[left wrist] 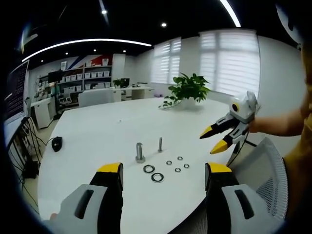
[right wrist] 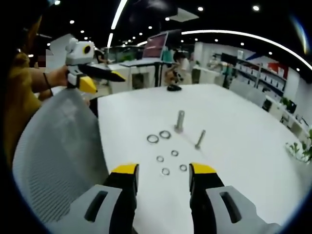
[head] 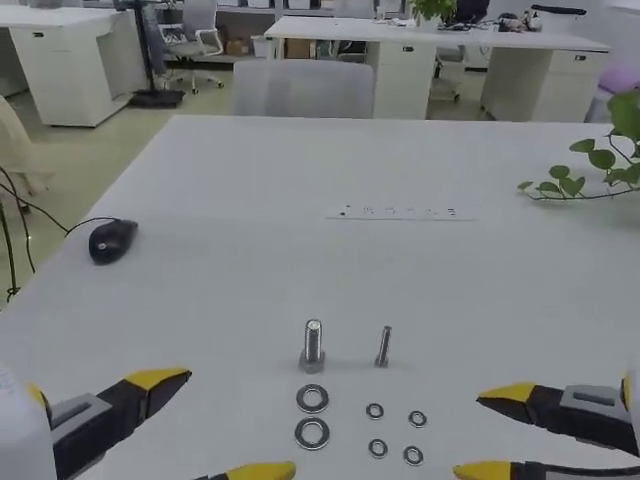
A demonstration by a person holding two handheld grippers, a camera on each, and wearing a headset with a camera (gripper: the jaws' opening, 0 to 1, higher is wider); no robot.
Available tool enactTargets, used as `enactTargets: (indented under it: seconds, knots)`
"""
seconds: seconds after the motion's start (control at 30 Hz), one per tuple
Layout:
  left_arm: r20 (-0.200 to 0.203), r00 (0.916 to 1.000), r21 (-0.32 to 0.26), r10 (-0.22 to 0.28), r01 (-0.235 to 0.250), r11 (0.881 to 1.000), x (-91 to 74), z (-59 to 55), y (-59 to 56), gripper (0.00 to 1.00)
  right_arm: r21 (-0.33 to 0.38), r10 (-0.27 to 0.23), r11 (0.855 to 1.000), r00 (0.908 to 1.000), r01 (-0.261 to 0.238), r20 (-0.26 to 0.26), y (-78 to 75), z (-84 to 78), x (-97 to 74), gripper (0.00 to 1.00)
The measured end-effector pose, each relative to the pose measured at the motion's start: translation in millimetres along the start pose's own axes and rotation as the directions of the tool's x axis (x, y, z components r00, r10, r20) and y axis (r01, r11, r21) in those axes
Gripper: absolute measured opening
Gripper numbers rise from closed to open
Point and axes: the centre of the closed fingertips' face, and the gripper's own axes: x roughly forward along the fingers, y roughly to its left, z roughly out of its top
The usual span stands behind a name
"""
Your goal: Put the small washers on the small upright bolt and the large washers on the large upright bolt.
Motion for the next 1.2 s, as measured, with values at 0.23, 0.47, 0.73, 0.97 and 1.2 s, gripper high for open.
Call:
enactTargets:
  seconds: [0.23, 0.47, 0.73, 0.97, 1.2]
  knots:
    - [0.021, 0.9997, -0.014, 0.009, -0.009, 1.0, 4.2, 4.2, 4.1, 0.68, -0.057, 0.134, 0.989, 0.9864, -0.139, -0.096, -1.5, 0.7, 19.4, 0.39]
    - [0.024, 0.9994, -0.037, 0.024, -0.023, 0.999, 8.7, 2.6, 10.0, 0.67, -0.147, 0.263, 0.941, 0.9316, -0.305, -0.251, 3.8, -14.9, 46.8, 0.34]
    - [0.031, 0.9983, -0.06, 0.048, -0.046, 0.997, 10.3, 2.0, 19.3, 0.67, -0.213, 0.327, 0.868, 0.8384, -0.449, -0.436, 5.8, -40.6, 63.7, 0.3]
    - [0.028, 0.9982, -0.078, 0.053, -0.051, 0.996, 13.1, -2.6, 19.8, 0.67, -0.269, 0.322, 0.816, 0.7886, -0.512, -0.524, 1.5, -50.8, 70.7, 0.3]
    - [0.031, 0.9982, -0.084, 0.052, -0.049, 0.995, 13.9, -1.5, 18.8, 0.67, -0.295, 0.315, 0.777, 0.7492, -0.557, -0.582, 0.6, -55.9, 76.9, 0.28]
